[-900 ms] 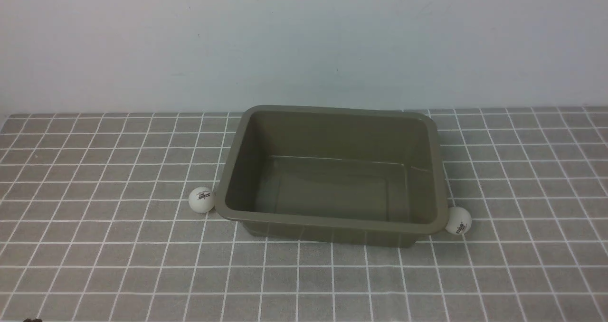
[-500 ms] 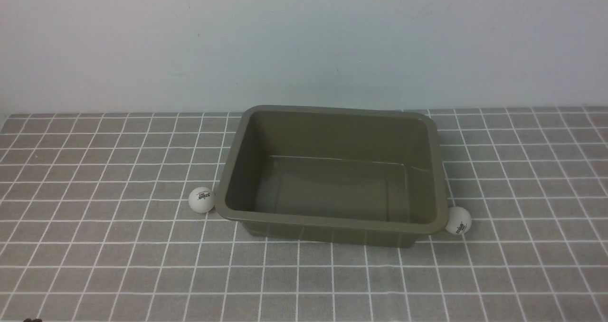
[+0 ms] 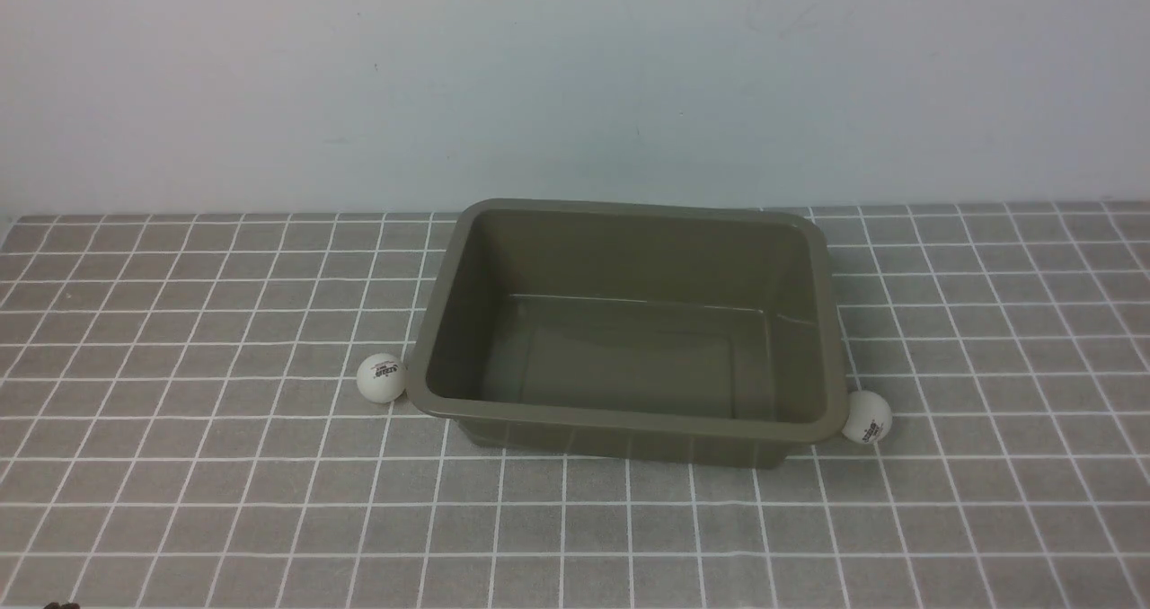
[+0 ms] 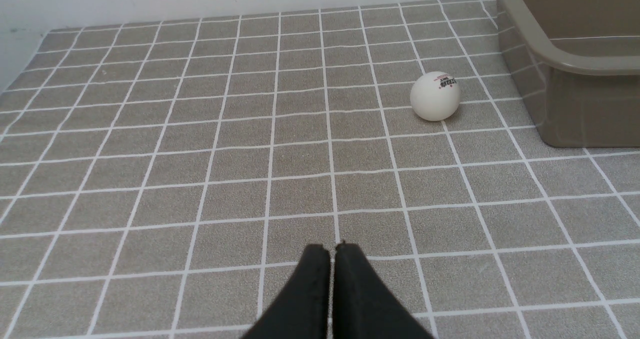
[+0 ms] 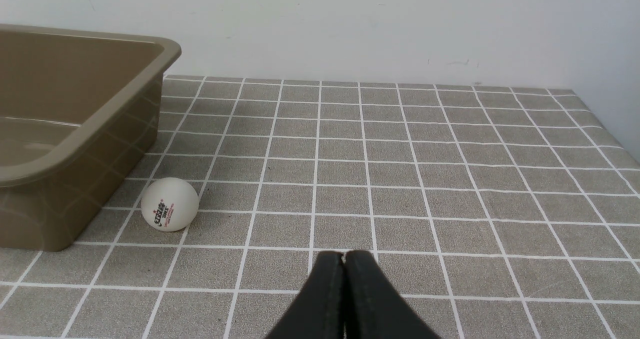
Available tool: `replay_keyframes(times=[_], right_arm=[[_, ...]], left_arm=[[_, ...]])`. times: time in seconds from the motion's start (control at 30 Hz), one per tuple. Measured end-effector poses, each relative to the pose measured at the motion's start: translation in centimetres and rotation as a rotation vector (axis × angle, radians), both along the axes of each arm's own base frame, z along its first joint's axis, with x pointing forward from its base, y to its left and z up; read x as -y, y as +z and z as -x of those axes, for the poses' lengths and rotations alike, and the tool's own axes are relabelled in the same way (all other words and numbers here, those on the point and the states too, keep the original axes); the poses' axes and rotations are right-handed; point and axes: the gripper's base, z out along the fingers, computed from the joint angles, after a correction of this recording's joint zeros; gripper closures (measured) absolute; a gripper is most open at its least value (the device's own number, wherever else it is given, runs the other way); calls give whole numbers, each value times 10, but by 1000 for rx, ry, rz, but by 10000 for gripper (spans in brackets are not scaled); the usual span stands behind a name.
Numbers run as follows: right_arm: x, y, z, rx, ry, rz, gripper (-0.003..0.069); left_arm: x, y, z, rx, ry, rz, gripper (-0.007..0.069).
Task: Put the table tennis balls into the box on the grey coffee tablecloth.
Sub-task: 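Reach for and grasp a ping pong ball on the table beside the basket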
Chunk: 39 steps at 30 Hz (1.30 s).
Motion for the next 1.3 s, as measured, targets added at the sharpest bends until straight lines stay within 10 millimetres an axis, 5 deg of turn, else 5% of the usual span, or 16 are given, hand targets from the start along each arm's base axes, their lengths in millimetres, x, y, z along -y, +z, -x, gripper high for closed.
replay_keyframes(times=[0.13,0.3,0.53,0.67,0.7,0.83,0.97,1.0,1.1,1.3], right_arm=[[0,0,0,0,0,0,673],[-1,1,0,18,2,-42,673],[-4,22,-2,281,2,-565,673],[-1,31,-1,388,-4,-718,673],[0,32,-1,406,-5,-736,673],[0,34,0,430,-5,-751,673],[-4,49,2,356,24,-608,673],[-4,48,2,344,23,-605,673],[-9,88,0,160,34,-504,673],[-14,134,-30,-203,68,-314,673]], left_arm=[[1,2,-1,33,5,36,629],[0,22,-4,242,50,289,629],[-16,64,3,679,159,603,629],[-17,111,14,814,127,636,629],[-15,138,16,826,102,608,629],[-1,198,-20,523,34,449,629],[9,213,-73,120,-28,227,629],[9,213,-73,120,-28,227,629],[16,194,-140,-431,-86,138,629],[20,140,-212,-879,-127,87,629]])
